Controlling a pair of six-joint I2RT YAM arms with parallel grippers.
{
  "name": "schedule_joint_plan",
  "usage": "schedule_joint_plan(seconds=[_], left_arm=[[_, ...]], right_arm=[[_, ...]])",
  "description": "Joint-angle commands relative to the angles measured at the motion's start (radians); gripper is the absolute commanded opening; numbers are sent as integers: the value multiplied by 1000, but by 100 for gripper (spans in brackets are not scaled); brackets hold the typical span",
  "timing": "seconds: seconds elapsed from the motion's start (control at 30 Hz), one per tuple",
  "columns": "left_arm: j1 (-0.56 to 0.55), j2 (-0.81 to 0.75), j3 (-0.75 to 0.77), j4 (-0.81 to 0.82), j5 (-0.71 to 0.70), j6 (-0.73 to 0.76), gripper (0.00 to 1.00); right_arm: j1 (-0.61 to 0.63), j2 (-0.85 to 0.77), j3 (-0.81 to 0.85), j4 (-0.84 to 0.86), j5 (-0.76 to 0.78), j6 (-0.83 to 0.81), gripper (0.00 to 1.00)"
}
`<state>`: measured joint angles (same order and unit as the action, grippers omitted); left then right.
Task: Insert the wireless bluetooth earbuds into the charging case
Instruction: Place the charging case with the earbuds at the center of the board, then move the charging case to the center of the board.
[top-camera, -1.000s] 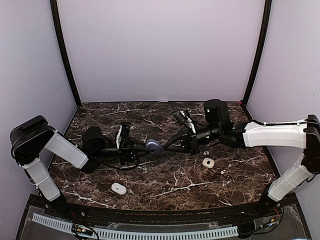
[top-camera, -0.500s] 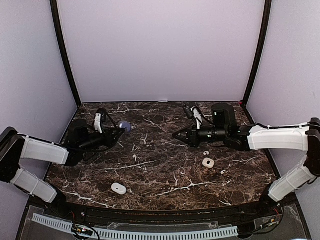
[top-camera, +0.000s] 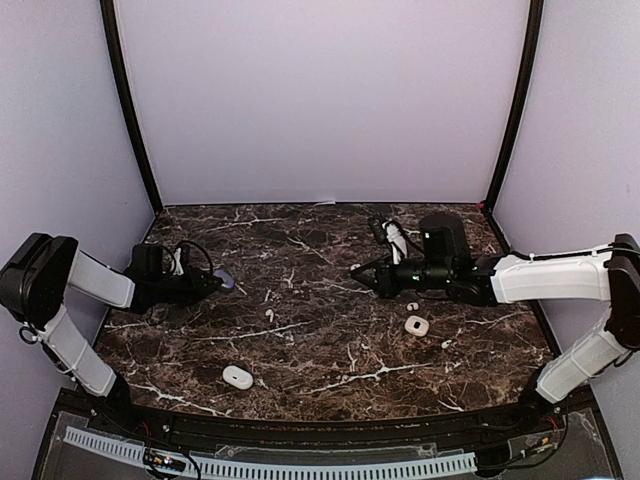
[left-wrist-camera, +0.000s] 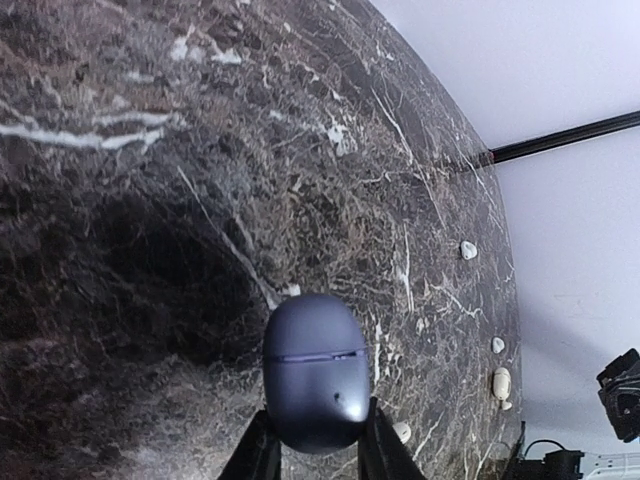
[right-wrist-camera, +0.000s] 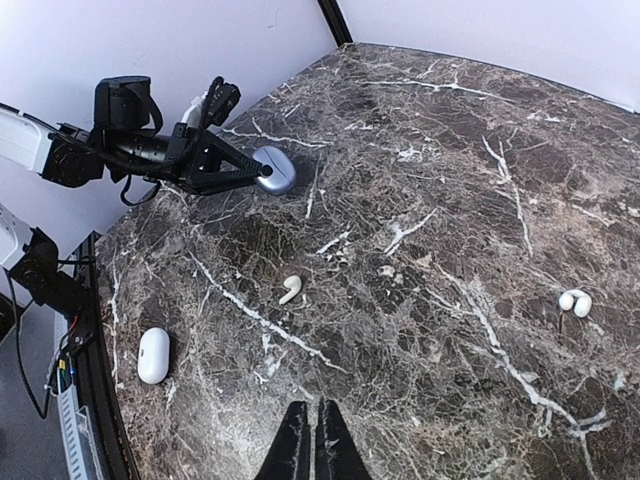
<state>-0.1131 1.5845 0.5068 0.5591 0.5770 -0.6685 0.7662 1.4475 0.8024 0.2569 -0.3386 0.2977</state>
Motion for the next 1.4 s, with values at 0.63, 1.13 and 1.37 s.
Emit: schedule_joint_plan(seconds=[0.63,1.13,1.37], left_arm=[[7,-392,-65,-450,-293,11,99],[6,-584,-95,-472,-342,44,99],[6,-586,-140,-400,-258,11,95]], right_arm=[[389,325,194,-24,123,-267,99],[597,684,543,-121,395,-312,82],[600,792,639,-140,369,-330,63]])
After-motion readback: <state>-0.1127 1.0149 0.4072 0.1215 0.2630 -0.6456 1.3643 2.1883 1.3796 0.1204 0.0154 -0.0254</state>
